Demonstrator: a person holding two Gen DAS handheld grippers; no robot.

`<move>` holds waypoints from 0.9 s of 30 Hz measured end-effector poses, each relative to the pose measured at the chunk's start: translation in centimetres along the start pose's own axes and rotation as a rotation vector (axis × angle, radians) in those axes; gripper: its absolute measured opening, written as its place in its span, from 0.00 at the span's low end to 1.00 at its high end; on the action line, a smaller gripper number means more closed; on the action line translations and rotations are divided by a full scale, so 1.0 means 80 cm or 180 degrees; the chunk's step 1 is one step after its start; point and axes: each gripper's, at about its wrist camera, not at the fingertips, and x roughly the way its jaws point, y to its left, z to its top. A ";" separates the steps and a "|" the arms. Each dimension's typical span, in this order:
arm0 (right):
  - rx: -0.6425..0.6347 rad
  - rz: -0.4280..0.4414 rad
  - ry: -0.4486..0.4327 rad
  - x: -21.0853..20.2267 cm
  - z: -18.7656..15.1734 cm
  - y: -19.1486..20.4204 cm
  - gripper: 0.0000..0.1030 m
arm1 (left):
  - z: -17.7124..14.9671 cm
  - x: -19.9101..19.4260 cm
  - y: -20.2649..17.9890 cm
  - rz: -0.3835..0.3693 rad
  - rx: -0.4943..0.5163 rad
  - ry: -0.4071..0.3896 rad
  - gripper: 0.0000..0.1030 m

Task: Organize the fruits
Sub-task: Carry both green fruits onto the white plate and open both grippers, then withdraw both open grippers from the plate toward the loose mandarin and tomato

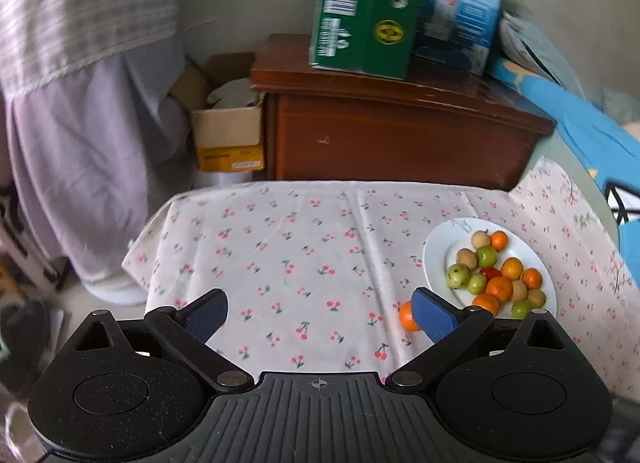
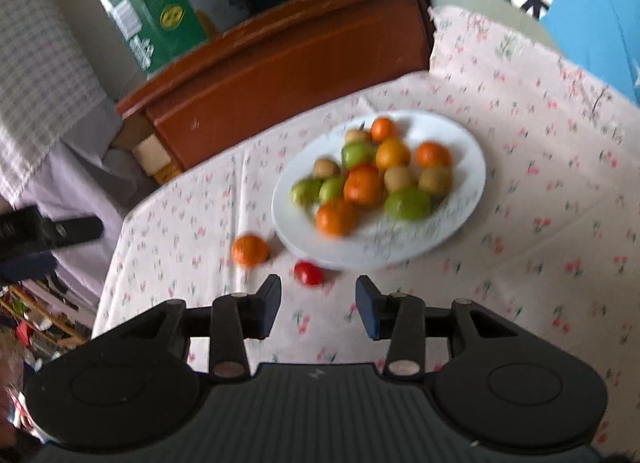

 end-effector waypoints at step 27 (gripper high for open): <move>-0.0508 -0.0390 -0.0228 0.070 -0.020 0.045 0.25 | -0.010 0.020 0.001 0.0181 -0.0093 0.0224 0.96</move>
